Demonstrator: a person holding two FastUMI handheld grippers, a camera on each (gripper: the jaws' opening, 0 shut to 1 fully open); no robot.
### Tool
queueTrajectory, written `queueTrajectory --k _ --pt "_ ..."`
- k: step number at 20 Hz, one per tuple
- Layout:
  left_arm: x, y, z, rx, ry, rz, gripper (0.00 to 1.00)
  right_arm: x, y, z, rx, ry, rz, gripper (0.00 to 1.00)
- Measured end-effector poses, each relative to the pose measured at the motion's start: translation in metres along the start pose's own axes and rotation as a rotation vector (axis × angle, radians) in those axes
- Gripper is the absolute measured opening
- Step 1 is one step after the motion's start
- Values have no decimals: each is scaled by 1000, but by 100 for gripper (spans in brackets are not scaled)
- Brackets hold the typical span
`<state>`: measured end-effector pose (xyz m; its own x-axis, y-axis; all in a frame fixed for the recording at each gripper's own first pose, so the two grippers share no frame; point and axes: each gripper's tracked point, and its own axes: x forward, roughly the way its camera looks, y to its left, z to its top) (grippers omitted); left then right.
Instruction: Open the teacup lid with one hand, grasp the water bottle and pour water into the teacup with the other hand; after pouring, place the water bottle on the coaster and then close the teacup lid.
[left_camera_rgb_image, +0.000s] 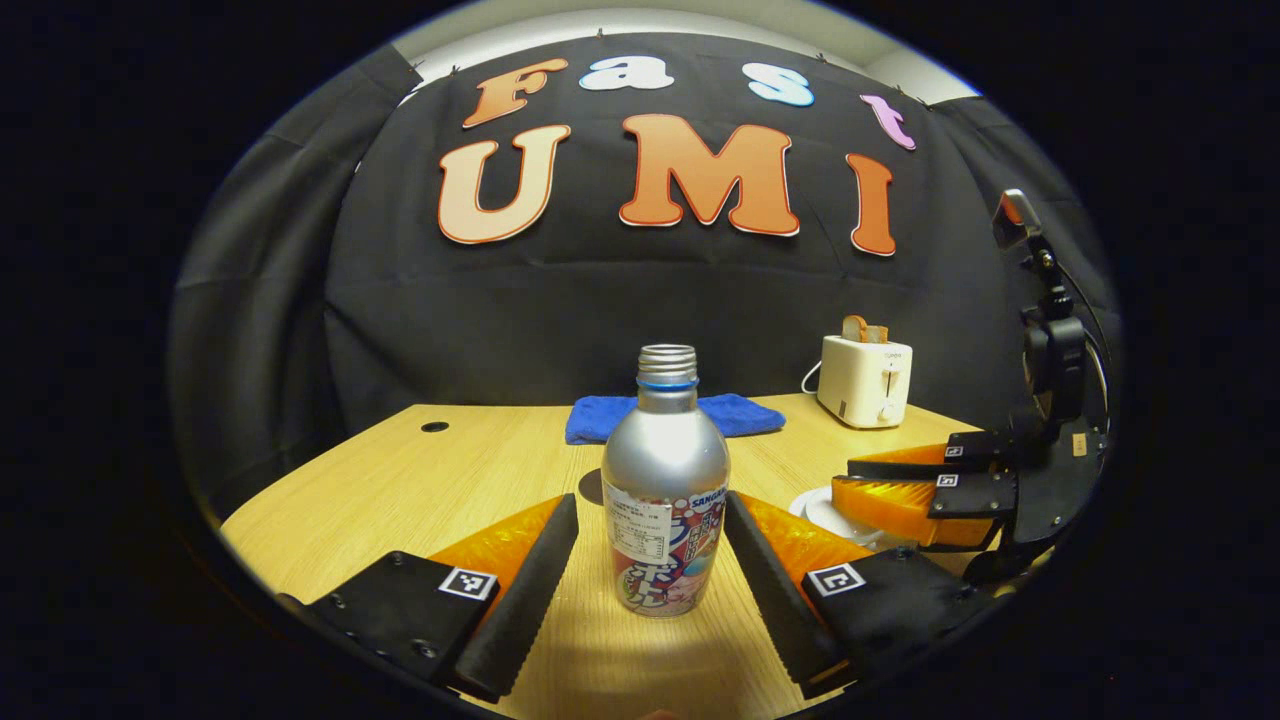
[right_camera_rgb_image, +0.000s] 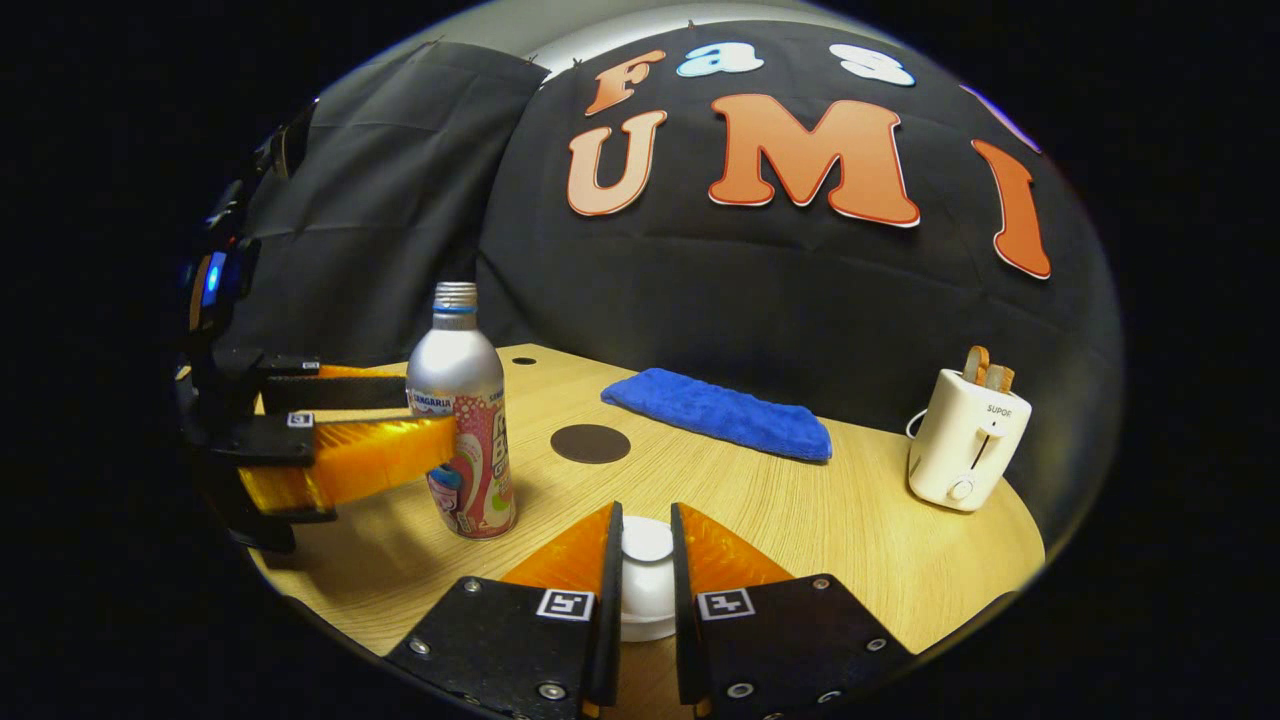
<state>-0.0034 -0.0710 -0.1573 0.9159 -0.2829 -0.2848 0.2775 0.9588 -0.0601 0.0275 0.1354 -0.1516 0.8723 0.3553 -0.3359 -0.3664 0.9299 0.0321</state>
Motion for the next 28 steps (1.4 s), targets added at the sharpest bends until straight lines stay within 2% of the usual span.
queueTrajectory --k 2,4,5,6,7,8,10,12,14,15,16,17,18,20,21,23,25,26,28 --pt "6 -3 -5 -1 18 -5 97 -5 -4 5 1 -11 -12 19" --pt "14 -3 -12 -3 37 -5 97 -11 -13 12 4 -24 -32 23" --pt "16 -5 -16 -10 48 -10 89 -13 -19 14 8 -27 -44 23" --pt "18 -6 -18 -16 56 -13 89 -16 -25 16 17 -29 -57 23" --pt "20 -6 -20 -21 59 -15 97 -20 -29 18 25 -31 -64 23" --pt "22 -5 -20 -27 63 -14 97 -24 -34 21 28 -36 -73 23" --pt "27 -2 -25 -47 73 -12 94 -33 -47 27 15 -51 -102 23" --pt "27 -3 -23 -54 69 -16 85 -42 -63 30 4 -62 -139 23" --pt "28 -2 -24 -43 75 -9 91 -50 -76 31 10 -67 -168 23" --pt "29 0 -25 -31 79 -6 83 -54 -83 31 16 -66 -179 23" --pt "27 3 -22 -15 80 3 89 -59 -87 32 21 -71 -191 23" --pt "28 3 -20 4 82 9 82 -62 -91 33 27 -72 -198 23" --pt "27 8 -17 31 80 25 85 -65 -94 32 31 -76 -202 23" --pt "25 15 -10 108 77 59 85 -72 -103 33 31 -83 -223 23" --pt "23 17 -6 153 75 72 82 -76 -107 33 32 -89 -234 23" --pt "21 20 0 250 75 98 85 -83 -112 35 37 -95 -246 24" --pt "19 23 3 350 72 117 82 -90 -120 34 48 -101 -261 23" --pt "19 22 4 398 73 119 85 -93 -124 34 54 -103 -270 23" --pt "15 18 13 505 71 117 82 -100 -129 32 62 -106 -281 23"
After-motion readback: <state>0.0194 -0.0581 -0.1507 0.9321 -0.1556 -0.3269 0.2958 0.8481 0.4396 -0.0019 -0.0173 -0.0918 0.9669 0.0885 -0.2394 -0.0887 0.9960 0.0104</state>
